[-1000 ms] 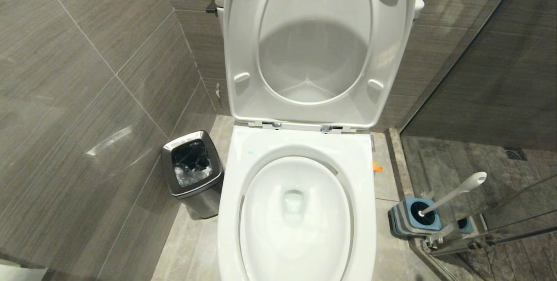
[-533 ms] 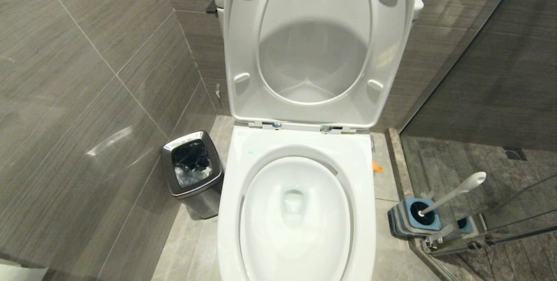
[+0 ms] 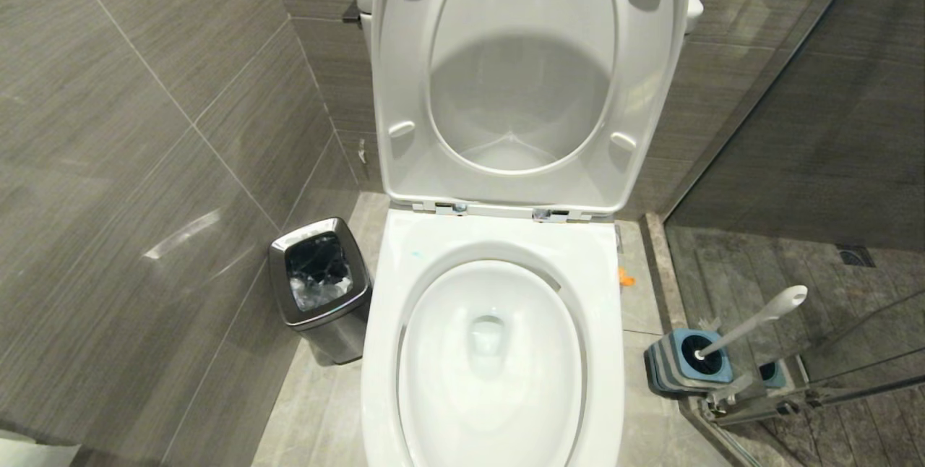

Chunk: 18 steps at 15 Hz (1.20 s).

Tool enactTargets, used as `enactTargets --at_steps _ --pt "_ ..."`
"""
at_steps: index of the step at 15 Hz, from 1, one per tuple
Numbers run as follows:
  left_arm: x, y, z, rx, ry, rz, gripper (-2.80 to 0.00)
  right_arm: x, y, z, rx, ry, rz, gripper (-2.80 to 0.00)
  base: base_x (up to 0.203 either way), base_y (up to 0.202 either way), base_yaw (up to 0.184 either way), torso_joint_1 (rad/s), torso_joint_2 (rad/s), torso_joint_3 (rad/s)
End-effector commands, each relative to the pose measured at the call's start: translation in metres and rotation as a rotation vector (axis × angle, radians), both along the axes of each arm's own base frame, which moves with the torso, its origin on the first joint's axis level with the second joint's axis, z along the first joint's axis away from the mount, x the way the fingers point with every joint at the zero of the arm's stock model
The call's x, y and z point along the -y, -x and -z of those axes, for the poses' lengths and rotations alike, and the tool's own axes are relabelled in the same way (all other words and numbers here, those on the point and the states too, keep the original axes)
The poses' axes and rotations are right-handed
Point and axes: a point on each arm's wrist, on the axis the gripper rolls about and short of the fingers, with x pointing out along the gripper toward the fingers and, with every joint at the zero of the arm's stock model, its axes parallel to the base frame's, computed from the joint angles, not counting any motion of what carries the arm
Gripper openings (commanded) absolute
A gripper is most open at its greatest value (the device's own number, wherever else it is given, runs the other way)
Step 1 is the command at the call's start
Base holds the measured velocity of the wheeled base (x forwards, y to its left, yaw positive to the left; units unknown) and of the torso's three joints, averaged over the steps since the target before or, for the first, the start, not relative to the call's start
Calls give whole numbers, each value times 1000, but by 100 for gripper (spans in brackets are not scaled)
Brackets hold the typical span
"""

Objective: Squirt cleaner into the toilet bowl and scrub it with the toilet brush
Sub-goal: Close the toilet lid

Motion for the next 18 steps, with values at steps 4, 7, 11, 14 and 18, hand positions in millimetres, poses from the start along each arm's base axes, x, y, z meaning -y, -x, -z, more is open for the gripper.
enactTargets --at_steps 4,7,11,14,18 --pt "0 1 -9 64 -5 1 -280 1 -6 18 -46 14 48 -280 0 0 0 0 0 0" --pt "1 14 -46 172 -15 33 -280 1 -6 18 -46 2 48 -280 0 0 0 0 0 0" --pt "4 38 -118 252 -35 164 -280 1 -6 18 -45 -4 48 -280 0 0 0 0 0 0" --pt "6 34 -163 256 -49 290 -280 1 -6 18 -45 -4 48 -280 0 0 0 0 0 0" --pt "8 -2 -209 183 -38 381 -280 1 -5 18 -43 -4 48 -280 0 0 0 0 0 0"
